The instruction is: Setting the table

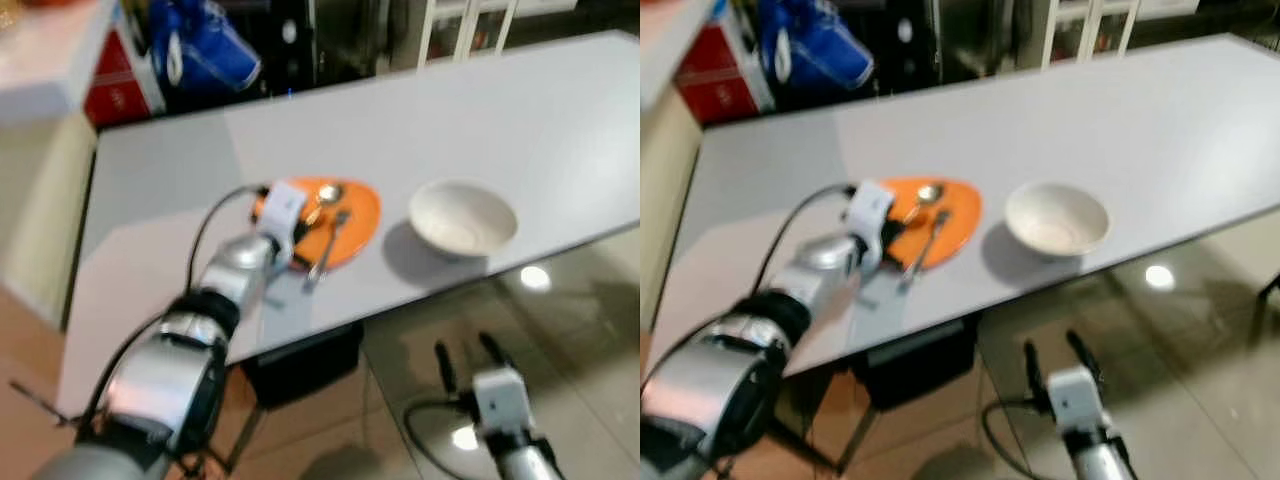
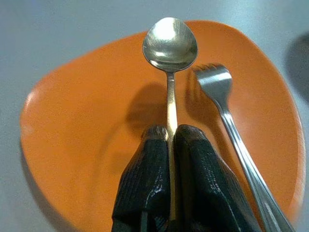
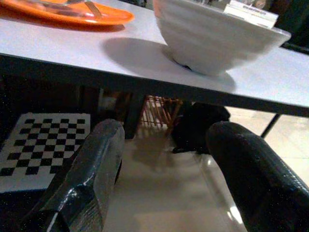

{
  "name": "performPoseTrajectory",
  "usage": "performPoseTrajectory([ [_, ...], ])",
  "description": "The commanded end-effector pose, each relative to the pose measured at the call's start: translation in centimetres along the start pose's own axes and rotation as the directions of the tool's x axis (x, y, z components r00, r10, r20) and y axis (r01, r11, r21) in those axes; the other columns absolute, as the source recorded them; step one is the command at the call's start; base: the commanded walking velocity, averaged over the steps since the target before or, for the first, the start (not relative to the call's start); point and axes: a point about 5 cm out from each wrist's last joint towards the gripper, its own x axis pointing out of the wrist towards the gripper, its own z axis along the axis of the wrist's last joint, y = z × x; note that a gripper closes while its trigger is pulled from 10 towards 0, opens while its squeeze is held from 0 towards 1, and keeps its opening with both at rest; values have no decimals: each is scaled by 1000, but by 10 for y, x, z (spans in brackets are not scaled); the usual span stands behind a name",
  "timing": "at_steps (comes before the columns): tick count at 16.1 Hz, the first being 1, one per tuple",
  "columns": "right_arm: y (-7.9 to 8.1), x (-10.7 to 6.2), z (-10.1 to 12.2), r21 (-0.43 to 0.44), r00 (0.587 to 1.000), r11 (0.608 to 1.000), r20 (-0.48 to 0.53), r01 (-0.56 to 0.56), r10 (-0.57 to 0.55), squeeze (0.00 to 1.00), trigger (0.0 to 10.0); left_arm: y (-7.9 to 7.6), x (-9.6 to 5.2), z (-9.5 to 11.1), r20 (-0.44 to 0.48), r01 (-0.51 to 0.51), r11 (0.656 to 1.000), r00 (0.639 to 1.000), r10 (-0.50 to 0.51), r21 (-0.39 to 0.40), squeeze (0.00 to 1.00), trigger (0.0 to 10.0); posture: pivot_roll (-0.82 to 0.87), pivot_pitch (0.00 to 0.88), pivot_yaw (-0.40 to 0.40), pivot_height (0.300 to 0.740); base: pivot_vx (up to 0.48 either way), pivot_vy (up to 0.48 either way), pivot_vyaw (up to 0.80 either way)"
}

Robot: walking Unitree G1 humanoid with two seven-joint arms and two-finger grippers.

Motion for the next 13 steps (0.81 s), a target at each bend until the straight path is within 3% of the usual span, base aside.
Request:
performPoseTrajectory([
  [1,-6,-1,2,-11,1000,1000,8,8,-8,0,10000,-2,2,7,8,-4,1000,1000,4,10,0,4431,-163,35,107,740,0,0,0],
  [2,-6,-2,2,-11,1000,1000,7,8,-8,0,10000,-1,2,7,6,-10,1000,1000,10,11,0,4863,-161,35,107,740,0,0,0],
  [3,-6,-3,2,-11,1000,1000,6,8,-8,0,10000,-1,2,8,10,-9,1000,1000,9,2,0,2118,-161,36,107,740,0,0,0],
  [4,-7,-4,1,-13,1000,1000,4,7,-7,0,10000,-1,2,7,8,-14,1000,1000,14,-4,0,8078,-158,38,106,740,0,0,0],
  [5,-7,-5,1,-15,1000,1000,3,6,-6,0,10000,0,2,7,8,-23,1000,1000,23,-6,0,10000,-158,39,105,740,0,0,0],
  [11,-12,-9,1,-20,1000,1000,-6,6,-6,0,10000,2,1,6,3,-46,999,999,46,-8,0,10000,-163,47,106,740,0,0,0],
  [12,-13,-10,1,-20,1000,1000,-7,7,-7,0,10000,2,1,6,2,-45,999,999,45,-7,847,10000,-167,50,108,740,0,0,0],
  [13,-13,-10,1,-20,1000,1000,-7,7,-7,0,10000,2,1,6,2,-45,999,999,45,-7,847,10000,-167,50,108,740,0,0,0],
])
